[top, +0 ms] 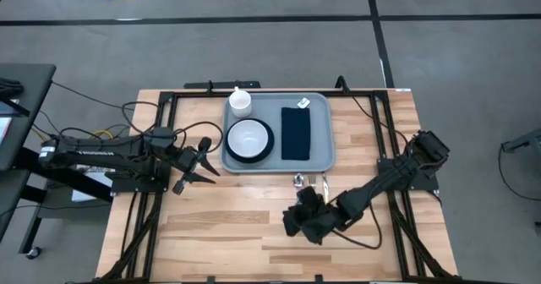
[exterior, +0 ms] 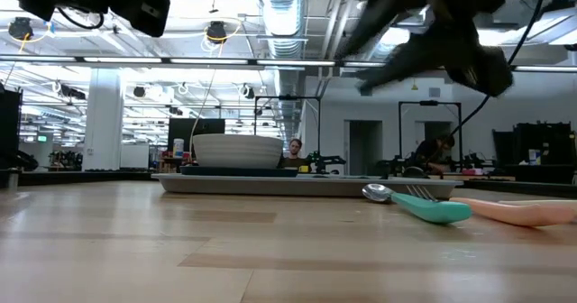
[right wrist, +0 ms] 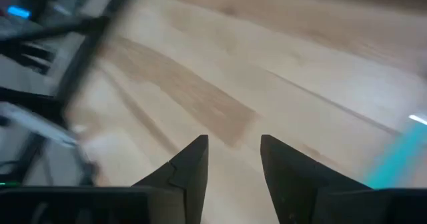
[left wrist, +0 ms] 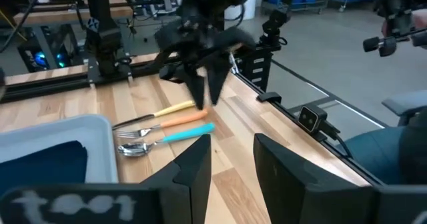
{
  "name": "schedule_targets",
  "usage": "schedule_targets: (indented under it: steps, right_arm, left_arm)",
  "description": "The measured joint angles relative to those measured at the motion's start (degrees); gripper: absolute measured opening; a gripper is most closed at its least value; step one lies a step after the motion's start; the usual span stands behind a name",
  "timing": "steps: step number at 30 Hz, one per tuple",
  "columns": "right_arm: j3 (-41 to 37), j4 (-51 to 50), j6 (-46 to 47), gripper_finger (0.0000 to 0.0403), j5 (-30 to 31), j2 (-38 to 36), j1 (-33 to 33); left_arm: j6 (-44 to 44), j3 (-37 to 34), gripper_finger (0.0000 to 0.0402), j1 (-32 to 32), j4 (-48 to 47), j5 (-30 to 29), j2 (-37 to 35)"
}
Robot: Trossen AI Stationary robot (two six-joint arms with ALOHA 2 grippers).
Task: Set up tray
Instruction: Put the orange fork on the blue table napkin
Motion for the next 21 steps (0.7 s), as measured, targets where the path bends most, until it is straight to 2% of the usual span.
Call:
schedule_targets:
  steps: [4, 11, 14, 21]
  right_arm:
    - [1.6, -8.6, 4.2, 0.0119, -8.5, -1.2, -3.5]
    - [4.0, -24.8, 4.8, 0.0123, -21.7, -1.4, -10.3]
    - [4.0, -28.6, 3.9, 0.0126, -24.8, -1.4, -12.6]
    - [4.0, -34.2, 2.2, 0.0127, -28.0, -1.3, -16.0]
  left_arm:
    - [0.3, 0.0, 0.0103, -0.3, -0.1, 0.0, 0.0]
    - [0.3, 0.0, 0.0103, -0.2, -2.3, 0.0, 0.0]
    - [0.3, 0.0, 0.0103, -0.2, -2.8, 0.0, 0.0]
    - [0.9, 0.0, 0.0103, -0.2, -3.9, 0.1, 0.0]
